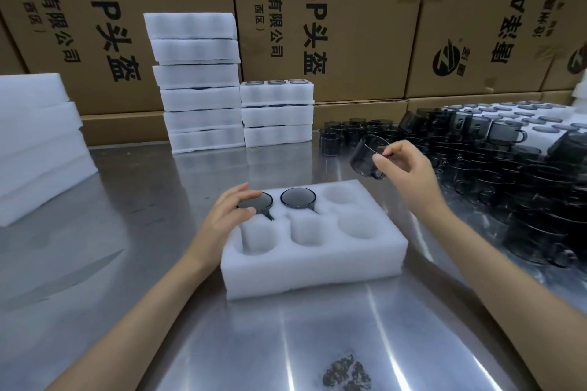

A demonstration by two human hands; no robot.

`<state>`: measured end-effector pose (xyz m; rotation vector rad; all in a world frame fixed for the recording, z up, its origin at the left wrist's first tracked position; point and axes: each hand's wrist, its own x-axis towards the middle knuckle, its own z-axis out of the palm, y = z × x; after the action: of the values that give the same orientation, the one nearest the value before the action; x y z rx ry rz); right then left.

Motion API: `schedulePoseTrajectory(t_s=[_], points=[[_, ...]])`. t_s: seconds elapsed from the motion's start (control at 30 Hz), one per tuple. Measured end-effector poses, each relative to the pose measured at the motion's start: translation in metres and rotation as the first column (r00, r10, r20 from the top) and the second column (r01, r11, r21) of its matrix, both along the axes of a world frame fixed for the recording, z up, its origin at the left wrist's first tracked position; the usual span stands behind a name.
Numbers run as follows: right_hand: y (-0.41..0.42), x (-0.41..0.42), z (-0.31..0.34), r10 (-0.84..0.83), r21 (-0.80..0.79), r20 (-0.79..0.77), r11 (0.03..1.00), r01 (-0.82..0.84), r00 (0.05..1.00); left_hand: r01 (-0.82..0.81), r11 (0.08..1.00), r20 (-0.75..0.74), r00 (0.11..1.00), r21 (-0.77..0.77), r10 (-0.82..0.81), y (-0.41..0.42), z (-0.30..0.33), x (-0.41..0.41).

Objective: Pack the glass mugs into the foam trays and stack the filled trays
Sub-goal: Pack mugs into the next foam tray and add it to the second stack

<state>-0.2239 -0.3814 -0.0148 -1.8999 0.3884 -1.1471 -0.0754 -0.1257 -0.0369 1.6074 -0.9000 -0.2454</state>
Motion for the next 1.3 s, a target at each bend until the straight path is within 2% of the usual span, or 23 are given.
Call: schedulePoseTrajectory(t_s=[0.07, 0.13, 0.27, 0.47, 0.57, 0.67, 0.83, 0.97, 1.07, 1.13, 1.2, 1.3], points=[[0.012, -0.002, 0.008, 0.08, -0.047, -0.029, 0.996, -0.081, 0.996, 0.007, 1.0, -0.003, 1.0, 0.001, -0.007, 0.0, 0.0, 0.0], [0.024, -0.002, 0.009, 0.132, -0.129, -0.131, 0.98, -0.149, 0.983, 0.008, 1.0, -0.001, 1.0, 0.009, -0.008, 0.0, 0.0, 0.0], [0.031, -0.005, 0.007, 0.091, -0.273, -0.333, 0.943, -0.189, 0.938, 0.017, 1.0, -0.014, 1.0, 0.009, -0.017, 0.001, 0.001, -0.002], [0.024, -0.01, 0.012, 0.121, -0.27, -0.415, 0.93, -0.25, 0.902, -0.001, 0.999, 0.037, 0.999, 0.048, 0.0, 0.003, 0.006, -0.006], [0.023, -0.01, 0.011, 0.122, -0.222, -0.445, 0.945, -0.241, 0.887, -0.044, 0.989, 0.221, 0.975, 0.14, 0.012, 0.006, 0.016, -0.009], [0.022, -0.011, 0.01, 0.106, -0.218, -0.478, 0.947, -0.234, 0.872, -0.027, 0.979, 0.366, 0.929, 0.203, -0.05, 0.007, 0.034, -0.02], [0.023, -0.009, 0.01, 0.111, -0.205, -0.473, 0.951, -0.232, 0.874, 0.067, 0.949, 0.447, 0.871, 0.307, -0.206, -0.012, 0.044, -0.041], [0.024, -0.01, 0.01, 0.07, -0.27, -0.473, 0.937, -0.22, 0.878, 0.033, 0.873, 0.51, 0.8, 0.487, -0.315, -0.036, 0.044, -0.049], [0.025, -0.007, 0.004, 0.141, -0.22, -0.626, 0.912, -0.347, 0.767, -0.034, 0.754, 0.535, 0.726, 0.656, -0.432, -0.052, 0.04, -0.051], [0.023, -0.005, 0.001, 0.222, -0.133, -0.663, 0.905, -0.404, 0.715, -0.045, 0.72, 0.519, 0.723, 0.693, -0.455, -0.057, 0.037, -0.051], [0.022, -0.004, -0.002, 0.239, -0.117, -0.634, 0.91, -0.397, 0.735, -0.023, 0.734, 0.501, 0.745, 0.679, -0.44, -0.056, 0.034, -0.049], [0.022, 0.0, -0.005, 0.221, -0.096, -0.5, 0.947, -0.307, 0.837, -0.007, 0.778, 0.488, 0.783, 0.628, -0.387, -0.054, 0.031, -0.048]])
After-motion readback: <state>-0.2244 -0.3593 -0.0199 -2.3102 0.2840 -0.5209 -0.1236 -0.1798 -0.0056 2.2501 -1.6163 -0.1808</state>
